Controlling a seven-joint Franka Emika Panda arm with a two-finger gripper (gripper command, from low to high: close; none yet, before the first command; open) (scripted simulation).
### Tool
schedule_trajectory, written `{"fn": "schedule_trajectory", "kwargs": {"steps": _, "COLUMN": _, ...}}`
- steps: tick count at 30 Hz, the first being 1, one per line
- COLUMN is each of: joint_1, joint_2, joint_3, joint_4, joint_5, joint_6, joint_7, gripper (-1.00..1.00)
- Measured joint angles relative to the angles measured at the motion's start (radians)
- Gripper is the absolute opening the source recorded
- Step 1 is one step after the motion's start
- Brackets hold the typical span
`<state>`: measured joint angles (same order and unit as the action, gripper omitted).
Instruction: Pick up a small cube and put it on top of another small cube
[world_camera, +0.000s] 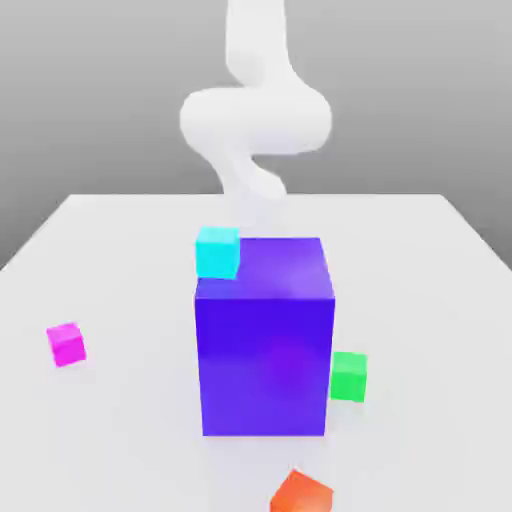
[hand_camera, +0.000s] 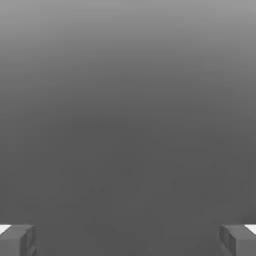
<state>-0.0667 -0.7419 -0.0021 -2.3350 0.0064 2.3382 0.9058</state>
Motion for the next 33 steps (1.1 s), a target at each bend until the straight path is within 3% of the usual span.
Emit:
{"fn": "schedule_trajectory", "kwargs": {"steps": 19, "joint_1": -0.479, "joint_2": 0.442, "joint_3": -0.03, "joint_4": -0.266, "joint_5": 0.016, "joint_6": 0.291, "joint_7": 0.828, "gripper": 0.0}}
{"fn": "schedule_trajectory", "kwargs": {"steps": 33, "joint_1": -0.76, "joint_2": 0.765, "joint_3": -0.145, "joint_4": -0.461, "joint_5": 0.015, "joint_6": 0.503, "joint_7": 1.443, "gripper": 0.0}}
